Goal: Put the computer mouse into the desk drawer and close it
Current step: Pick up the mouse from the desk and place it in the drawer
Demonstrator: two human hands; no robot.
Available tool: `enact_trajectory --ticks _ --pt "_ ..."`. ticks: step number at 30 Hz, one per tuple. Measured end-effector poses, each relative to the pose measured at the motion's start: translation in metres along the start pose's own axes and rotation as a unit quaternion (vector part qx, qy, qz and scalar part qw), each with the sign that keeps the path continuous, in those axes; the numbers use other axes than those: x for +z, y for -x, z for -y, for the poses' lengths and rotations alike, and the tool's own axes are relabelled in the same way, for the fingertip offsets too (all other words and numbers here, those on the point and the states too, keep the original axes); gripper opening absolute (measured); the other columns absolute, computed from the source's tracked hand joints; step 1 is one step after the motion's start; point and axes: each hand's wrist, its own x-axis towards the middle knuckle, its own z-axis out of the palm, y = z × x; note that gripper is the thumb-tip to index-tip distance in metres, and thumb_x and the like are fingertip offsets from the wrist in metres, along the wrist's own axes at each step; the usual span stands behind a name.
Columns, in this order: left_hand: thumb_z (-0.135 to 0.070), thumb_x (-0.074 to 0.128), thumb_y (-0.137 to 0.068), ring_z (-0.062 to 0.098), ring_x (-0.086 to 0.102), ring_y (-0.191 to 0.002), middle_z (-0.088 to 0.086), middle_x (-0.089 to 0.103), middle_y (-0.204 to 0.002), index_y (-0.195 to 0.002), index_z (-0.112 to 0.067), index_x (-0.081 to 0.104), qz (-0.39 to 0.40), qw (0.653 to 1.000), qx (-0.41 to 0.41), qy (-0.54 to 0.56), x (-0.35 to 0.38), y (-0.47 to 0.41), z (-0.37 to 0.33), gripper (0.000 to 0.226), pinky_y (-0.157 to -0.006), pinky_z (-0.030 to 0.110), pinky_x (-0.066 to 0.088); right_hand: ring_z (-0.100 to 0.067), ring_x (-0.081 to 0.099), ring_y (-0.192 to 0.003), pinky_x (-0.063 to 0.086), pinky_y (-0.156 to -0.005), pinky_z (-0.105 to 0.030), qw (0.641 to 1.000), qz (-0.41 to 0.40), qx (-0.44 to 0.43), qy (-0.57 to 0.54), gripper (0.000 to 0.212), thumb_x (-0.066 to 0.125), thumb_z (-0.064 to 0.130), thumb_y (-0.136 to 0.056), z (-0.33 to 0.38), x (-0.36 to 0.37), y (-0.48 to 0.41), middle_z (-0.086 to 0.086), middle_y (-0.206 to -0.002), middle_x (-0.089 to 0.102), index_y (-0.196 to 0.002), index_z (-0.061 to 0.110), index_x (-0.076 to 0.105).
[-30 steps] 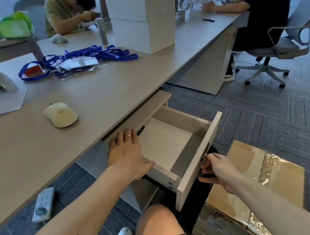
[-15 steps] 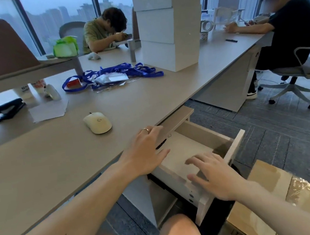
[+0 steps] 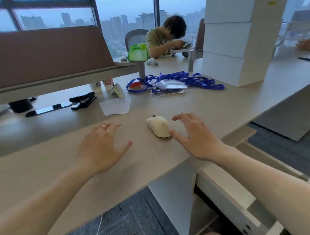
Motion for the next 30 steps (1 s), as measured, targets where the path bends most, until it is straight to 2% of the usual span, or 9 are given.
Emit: enact_trajectory --ticks 3,5,8,11,16,21,24,30 --pt "-0.077 0.040 -0.084 0.027 0.034 -0.141 0.003 0.037 -0.157 -0.151 -0.029 0.034 0.054 0.996 -0.061 -0.035 0.006 0.010 0.036 0.083 -0.112 0.047 0.033 -0.026 0.046 -0.132 0.041 -0.108 -0.043 0.999 0.050 0.009 0.008 0.056 0.055 0.050 -0.093 0.026 0.019 -0.036 -0.005 -0.147 0.047 -0.142 0.025 0.048" --pt "-0.084 0.031 -0.079 0.027 0.033 -0.141 0.002 0.035 -0.158 -0.151 -0.032 0.032 0.069 0.994 -0.072 -0.042 0.013 0.014 0.045 0.088 -0.112 0.047 0.031 -0.028 0.042 -0.137 0.039 -0.110 -0.044 0.996 0.080 0.016 0.021 0.061 0.056 0.052 -0.093 0.036 0.032 -0.050 -0.005 -0.153 0.041 -0.146 0.026 0.044" --pt "-0.088 0.020 -0.074 0.025 0.030 -0.144 0.001 0.034 -0.160 -0.149 -0.037 0.033 0.067 0.994 -0.076 -0.042 0.025 0.015 0.045 0.091 -0.115 0.047 0.025 -0.033 0.029 -0.146 0.033 -0.115 -0.048 0.994 0.098 0.030 0.047 0.066 0.058 0.054 -0.091 0.041 0.049 -0.063 -0.006 -0.162 0.025 -0.150 0.031 0.039" --pt "-0.088 0.019 -0.074 0.025 0.028 -0.144 0.000 0.033 -0.160 -0.149 -0.038 0.034 0.051 0.996 -0.072 -0.026 0.031 0.013 0.044 0.091 -0.117 0.048 0.020 -0.037 0.022 -0.148 0.028 -0.117 -0.048 0.993 0.088 0.041 0.070 0.062 0.056 0.050 -0.094 0.040 0.059 -0.071 -0.008 -0.166 0.015 -0.151 0.033 0.039" --pt "-0.085 0.021 -0.077 0.025 0.030 -0.142 -0.001 0.036 -0.158 -0.147 -0.041 0.034 0.049 0.998 -0.045 -0.016 0.035 0.009 0.045 0.084 -0.117 0.048 0.020 -0.038 0.034 -0.141 0.036 -0.111 -0.046 0.995 0.073 0.039 0.063 0.047 0.047 0.032 -0.100 0.030 0.071 -0.069 -0.012 -0.161 0.027 -0.147 0.029 0.045" --pt "-0.084 0.020 -0.076 0.025 0.030 -0.142 0.000 0.037 -0.158 -0.148 -0.041 0.035 0.051 0.998 -0.044 -0.015 0.034 0.009 0.044 0.085 -0.116 0.047 0.020 -0.039 0.039 -0.136 0.037 -0.110 -0.044 0.996 0.063 0.028 0.061 0.047 0.048 0.028 -0.099 0.026 0.074 -0.068 -0.014 -0.158 0.033 -0.147 0.029 0.047" --pt "-0.081 0.029 -0.081 0.024 0.032 -0.141 0.001 0.040 -0.156 -0.145 -0.038 0.038 0.041 0.998 -0.043 -0.015 0.033 0.009 0.037 0.078 -0.115 0.045 0.023 -0.039 0.040 -0.137 0.035 -0.112 -0.043 0.998 0.051 0.029 0.035 0.048 0.050 0.023 -0.098 0.023 0.070 -0.063 -0.014 -0.157 0.036 -0.146 0.027 0.049" --pt "-0.073 0.041 -0.086 0.023 0.035 -0.139 0.002 0.040 -0.155 -0.147 -0.032 0.039 0.041 0.999 0.031 0.009 0.040 0.003 -0.010 0.074 -0.113 0.044 0.028 -0.039 0.045 -0.135 0.038 -0.113 -0.046 0.999 0.018 0.033 0.021 0.051 0.054 0.019 -0.092 -0.013 0.030 -0.036 -0.016 -0.151 0.044 -0.143 0.024 0.055"
